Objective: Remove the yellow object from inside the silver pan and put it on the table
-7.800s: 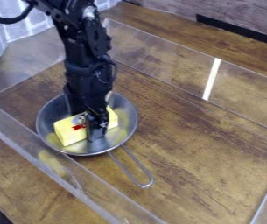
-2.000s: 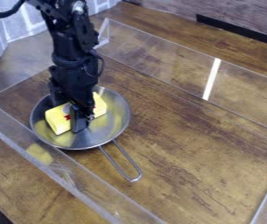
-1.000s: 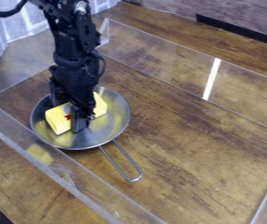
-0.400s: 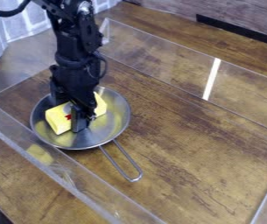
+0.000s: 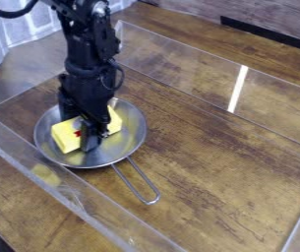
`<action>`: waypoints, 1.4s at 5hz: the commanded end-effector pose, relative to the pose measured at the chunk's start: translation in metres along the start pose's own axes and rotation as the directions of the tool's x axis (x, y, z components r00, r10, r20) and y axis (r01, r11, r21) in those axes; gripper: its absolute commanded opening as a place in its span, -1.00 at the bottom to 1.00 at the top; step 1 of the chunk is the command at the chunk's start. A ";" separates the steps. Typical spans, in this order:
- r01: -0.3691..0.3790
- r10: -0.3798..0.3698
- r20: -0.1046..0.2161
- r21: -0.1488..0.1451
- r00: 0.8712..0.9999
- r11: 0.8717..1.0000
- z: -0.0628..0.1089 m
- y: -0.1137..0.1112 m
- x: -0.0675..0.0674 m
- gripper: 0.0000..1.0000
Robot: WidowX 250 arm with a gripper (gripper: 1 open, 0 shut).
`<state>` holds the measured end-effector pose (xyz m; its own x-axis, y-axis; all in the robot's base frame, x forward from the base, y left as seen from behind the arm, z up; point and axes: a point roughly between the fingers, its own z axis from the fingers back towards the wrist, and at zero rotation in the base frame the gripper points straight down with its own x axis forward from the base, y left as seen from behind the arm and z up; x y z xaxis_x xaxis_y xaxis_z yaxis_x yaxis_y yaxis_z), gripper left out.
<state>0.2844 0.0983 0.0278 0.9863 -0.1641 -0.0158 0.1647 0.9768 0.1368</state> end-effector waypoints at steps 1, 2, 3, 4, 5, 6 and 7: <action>0.006 -0.010 0.086 0.045 0.996 0.999 0.030 0.004 0.015 -1.00; 0.009 -0.013 0.090 0.051 0.996 0.999 0.036 0.003 0.016 -1.00; 0.012 -0.018 0.098 0.056 0.995 0.998 0.044 0.001 0.018 -1.00; 0.020 -0.026 0.105 0.060 0.994 0.998 0.050 -0.005 0.023 -1.00; 0.030 -0.037 0.109 0.062 0.993 0.998 0.051 -0.009 0.027 -1.00; 0.033 -0.040 0.106 0.063 0.994 0.997 0.049 -0.010 0.028 -1.00; 0.037 -0.044 0.106 0.065 0.993 0.997 0.049 -0.012 0.031 -1.00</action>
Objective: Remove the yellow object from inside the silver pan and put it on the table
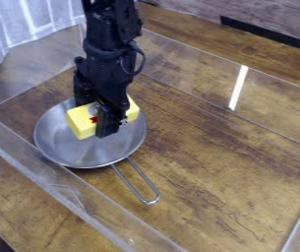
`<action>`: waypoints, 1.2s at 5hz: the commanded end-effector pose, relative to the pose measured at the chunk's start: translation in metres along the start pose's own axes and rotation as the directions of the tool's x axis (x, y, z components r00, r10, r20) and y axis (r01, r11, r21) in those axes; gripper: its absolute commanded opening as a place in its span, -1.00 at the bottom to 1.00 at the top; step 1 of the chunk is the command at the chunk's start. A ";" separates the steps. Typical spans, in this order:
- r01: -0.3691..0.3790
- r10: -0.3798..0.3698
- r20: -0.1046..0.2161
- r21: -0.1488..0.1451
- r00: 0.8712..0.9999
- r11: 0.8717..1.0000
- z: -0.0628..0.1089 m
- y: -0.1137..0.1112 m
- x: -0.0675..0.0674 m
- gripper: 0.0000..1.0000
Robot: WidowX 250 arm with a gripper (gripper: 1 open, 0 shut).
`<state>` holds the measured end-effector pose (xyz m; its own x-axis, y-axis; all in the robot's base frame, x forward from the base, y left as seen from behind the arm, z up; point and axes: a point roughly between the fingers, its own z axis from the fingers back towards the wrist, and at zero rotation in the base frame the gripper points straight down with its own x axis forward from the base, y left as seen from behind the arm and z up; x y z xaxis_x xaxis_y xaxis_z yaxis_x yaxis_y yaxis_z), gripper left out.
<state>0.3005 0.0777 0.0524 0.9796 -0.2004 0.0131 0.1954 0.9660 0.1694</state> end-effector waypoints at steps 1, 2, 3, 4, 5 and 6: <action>0.010 -0.012 0.074 0.032 0.997 0.999 0.022 0.001 0.016 -1.00; 0.010 -0.012 0.074 0.032 0.997 0.999 0.022 -0.002 0.020 -1.00; 0.015 -0.018 0.075 0.038 0.997 0.999 0.025 -0.008 0.027 -1.00; 0.015 -0.018 0.070 0.044 0.997 0.999 0.026 -0.010 0.030 -1.00; 0.020 -0.023 0.069 0.048 0.997 0.999 0.027 -0.013 0.031 -1.00; 0.024 -0.027 0.068 0.052 0.997 0.998 0.029 -0.015 0.033 -1.00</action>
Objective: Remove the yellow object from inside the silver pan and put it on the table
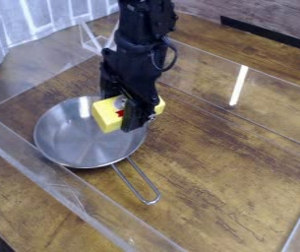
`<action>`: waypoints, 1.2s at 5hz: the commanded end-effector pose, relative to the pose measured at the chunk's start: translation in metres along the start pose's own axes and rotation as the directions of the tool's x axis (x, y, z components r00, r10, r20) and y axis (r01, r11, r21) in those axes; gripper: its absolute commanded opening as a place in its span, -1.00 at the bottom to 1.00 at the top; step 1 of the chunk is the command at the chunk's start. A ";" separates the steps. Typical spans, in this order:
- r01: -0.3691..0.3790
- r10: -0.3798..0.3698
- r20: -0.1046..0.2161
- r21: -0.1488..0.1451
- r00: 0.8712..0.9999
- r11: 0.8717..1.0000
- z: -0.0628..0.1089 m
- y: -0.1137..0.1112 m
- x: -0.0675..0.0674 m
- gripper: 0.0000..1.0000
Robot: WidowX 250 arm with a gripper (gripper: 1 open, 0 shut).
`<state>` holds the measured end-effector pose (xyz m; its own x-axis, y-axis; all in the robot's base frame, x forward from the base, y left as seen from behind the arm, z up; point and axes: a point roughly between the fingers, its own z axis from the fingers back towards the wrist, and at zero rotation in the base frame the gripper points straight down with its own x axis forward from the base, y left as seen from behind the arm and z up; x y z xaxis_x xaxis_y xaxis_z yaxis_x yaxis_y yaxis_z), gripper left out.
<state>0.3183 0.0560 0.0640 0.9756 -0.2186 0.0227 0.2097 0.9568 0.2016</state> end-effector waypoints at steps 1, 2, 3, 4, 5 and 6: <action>0.018 -0.020 0.067 0.028 0.998 0.999 0.020 -0.001 0.017 -1.00; 0.028 -0.032 0.087 0.038 0.996 0.999 0.028 -0.005 0.026 -1.00; 0.038 -0.042 0.108 0.043 0.993 0.998 0.034 -0.012 0.040 -1.00; 0.049 -0.053 0.122 0.038 0.991 0.998 0.037 -0.025 0.056 -1.00; 0.045 -0.048 0.127 0.020 0.991 0.999 0.034 -0.039 0.068 -1.00; 0.042 -0.043 0.124 0.015 0.991 0.999 0.025 -0.048 0.078 -1.00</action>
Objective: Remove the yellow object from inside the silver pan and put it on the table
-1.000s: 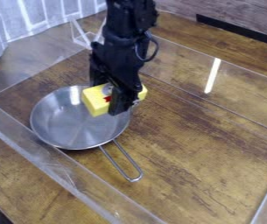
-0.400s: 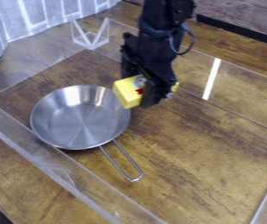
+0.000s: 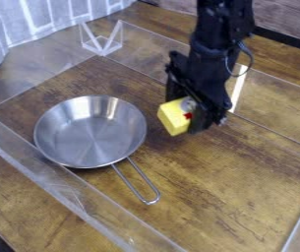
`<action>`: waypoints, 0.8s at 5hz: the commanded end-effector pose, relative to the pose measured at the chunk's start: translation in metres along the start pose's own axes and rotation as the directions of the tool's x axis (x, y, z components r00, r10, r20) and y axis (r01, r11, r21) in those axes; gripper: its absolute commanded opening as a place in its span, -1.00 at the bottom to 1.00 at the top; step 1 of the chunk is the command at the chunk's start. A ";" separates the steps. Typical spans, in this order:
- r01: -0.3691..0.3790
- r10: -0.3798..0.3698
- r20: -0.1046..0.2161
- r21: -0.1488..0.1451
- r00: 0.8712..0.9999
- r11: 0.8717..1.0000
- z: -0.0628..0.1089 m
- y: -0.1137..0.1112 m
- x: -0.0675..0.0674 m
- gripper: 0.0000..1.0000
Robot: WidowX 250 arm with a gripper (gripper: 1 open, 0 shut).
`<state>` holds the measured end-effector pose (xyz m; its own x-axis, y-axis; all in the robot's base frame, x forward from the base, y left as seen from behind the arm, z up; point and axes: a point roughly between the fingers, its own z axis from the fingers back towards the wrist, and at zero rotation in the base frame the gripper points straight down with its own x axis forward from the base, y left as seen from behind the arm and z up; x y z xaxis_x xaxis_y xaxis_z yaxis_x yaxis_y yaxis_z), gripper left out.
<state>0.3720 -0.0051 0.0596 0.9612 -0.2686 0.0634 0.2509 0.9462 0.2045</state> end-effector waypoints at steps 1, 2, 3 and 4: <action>-0.028 0.027 0.078 0.009 0.997 1.000 0.012 -0.004 0.018 -1.00; -0.042 0.043 0.099 -0.008 0.994 0.999 0.006 -0.006 0.023 -1.00; -0.053 0.056 0.108 -0.033 0.993 0.998 0.003 -0.007 0.026 -1.00; -0.064 0.070 0.115 -0.055 0.991 0.996 0.002 -0.007 0.028 1.00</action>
<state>0.3877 -0.0201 0.0452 0.9652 -0.2242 0.1345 0.2054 0.9685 0.1409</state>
